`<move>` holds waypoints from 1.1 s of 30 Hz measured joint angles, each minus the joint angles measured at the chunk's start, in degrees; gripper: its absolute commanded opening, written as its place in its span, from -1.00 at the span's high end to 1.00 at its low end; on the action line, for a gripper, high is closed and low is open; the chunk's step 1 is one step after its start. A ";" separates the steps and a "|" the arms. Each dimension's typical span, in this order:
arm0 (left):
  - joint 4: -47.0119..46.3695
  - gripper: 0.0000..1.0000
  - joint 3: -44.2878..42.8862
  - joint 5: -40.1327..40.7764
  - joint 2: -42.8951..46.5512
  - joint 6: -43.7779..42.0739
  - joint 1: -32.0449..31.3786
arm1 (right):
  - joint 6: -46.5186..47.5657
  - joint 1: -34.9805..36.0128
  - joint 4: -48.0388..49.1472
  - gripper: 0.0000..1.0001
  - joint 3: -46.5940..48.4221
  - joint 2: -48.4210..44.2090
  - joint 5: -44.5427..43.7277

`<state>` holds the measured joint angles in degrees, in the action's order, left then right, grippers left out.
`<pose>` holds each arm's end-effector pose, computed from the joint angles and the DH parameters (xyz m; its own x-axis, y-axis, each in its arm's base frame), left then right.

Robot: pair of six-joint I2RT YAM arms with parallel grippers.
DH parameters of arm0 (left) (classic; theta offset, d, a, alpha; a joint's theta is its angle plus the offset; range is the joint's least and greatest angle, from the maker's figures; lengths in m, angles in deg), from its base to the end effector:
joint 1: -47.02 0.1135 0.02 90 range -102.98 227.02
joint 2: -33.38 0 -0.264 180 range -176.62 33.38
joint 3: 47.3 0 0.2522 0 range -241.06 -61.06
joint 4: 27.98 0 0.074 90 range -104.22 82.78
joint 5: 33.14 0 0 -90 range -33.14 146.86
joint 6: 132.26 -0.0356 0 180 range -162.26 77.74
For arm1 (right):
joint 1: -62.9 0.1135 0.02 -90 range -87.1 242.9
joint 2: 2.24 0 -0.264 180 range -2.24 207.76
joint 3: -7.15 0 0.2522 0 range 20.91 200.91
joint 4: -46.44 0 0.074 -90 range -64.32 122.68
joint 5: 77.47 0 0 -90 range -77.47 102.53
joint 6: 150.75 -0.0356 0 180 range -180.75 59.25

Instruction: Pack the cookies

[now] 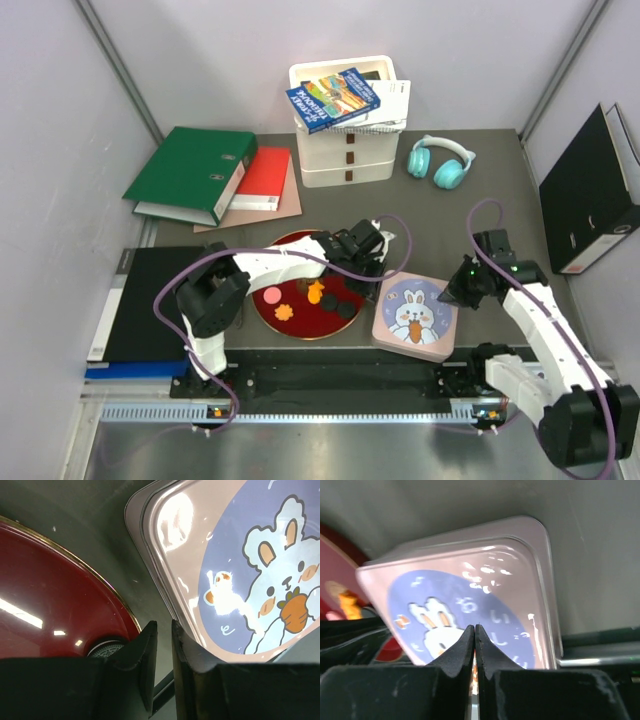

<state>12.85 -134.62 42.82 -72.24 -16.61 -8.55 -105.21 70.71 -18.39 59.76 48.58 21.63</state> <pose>0.2112 -0.3234 0.1954 -0.8143 0.4452 -0.3724 0.5747 0.7084 -0.4098 0.1526 0.0266 0.2287 -0.7740 0.5919 -0.2249 0.4720 0.7761 0.4182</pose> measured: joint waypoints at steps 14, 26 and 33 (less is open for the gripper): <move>1.77 0.12 -1.29 3.02 0.02 -0.83 0.24 | -1.77 0.00 -1.46 1.00 -1.38 5.05 -1.11; 2.32 0.02 -3.13 2.10 5.49 -1.88 1.66 | -2.21 0.00 -1.46 1.00 -1.44 5.03 -1.25; -1.49 0.06 -3.98 -4.70 6.97 -7.15 -4.74 | -2.71 0.00 -1.03 1.00 -1.66 4.98 -1.01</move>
<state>11.37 -138.59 38.12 -65.27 -23.76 -13.29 -107.92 70.71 -19.41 58.10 53.57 20.62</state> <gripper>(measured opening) 0.483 0.004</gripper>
